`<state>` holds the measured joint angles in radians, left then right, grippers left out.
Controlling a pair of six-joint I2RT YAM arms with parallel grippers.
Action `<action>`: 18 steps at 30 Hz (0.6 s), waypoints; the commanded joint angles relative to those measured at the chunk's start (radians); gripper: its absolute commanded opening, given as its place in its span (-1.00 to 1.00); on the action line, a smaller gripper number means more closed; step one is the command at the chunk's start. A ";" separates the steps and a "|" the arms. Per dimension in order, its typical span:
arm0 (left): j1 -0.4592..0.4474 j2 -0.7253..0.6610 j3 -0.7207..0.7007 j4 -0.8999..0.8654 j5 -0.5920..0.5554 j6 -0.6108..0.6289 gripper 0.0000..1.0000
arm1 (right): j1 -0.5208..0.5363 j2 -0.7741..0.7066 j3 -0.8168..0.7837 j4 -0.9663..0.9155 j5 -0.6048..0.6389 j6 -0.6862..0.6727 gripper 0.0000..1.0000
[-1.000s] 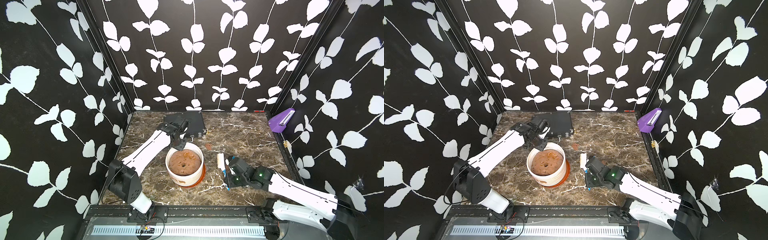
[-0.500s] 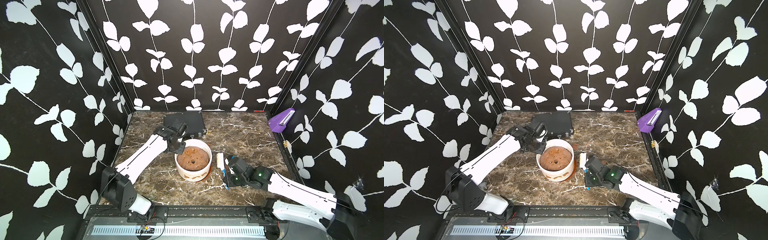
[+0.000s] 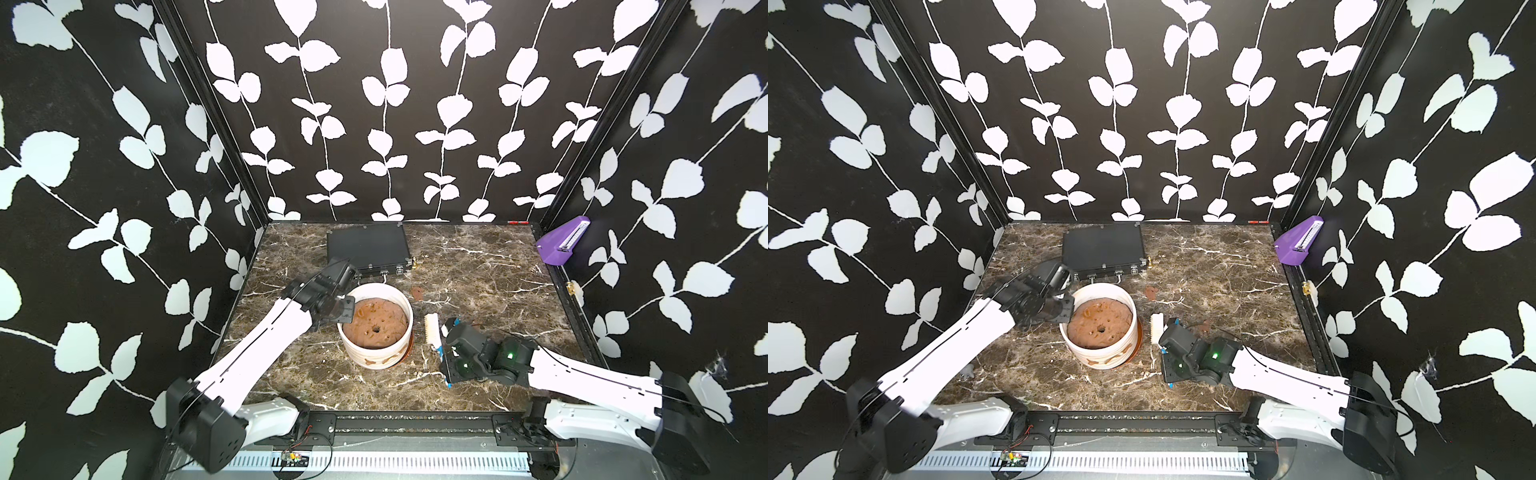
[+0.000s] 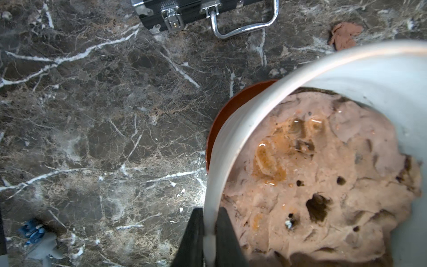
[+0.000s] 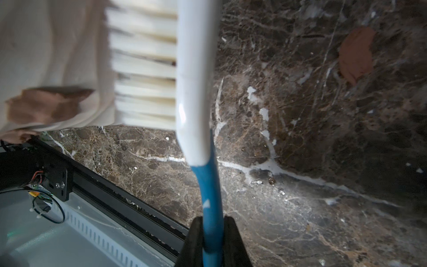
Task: Scrub the dried mud off the ceramic pot
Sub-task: Rotate the pot on the tray.
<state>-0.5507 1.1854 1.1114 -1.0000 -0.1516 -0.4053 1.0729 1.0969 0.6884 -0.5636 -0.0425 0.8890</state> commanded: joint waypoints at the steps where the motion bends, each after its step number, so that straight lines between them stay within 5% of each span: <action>1: 0.003 -0.037 0.011 0.008 -0.007 -0.029 -0.19 | 0.041 0.027 0.010 0.030 0.045 0.017 -1.00; 8: 0.037 0.122 0.162 0.042 -0.034 0.041 -0.12 | 0.111 0.030 0.007 0.016 0.116 0.085 -1.00; 18: 0.118 0.253 0.202 0.132 0.145 0.065 -0.19 | 0.119 0.008 0.009 -0.017 0.143 0.097 -1.00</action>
<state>-0.4568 1.4231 1.3251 -0.9203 -0.0628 -0.3466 1.1851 1.1168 0.6884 -0.5659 0.0658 0.9768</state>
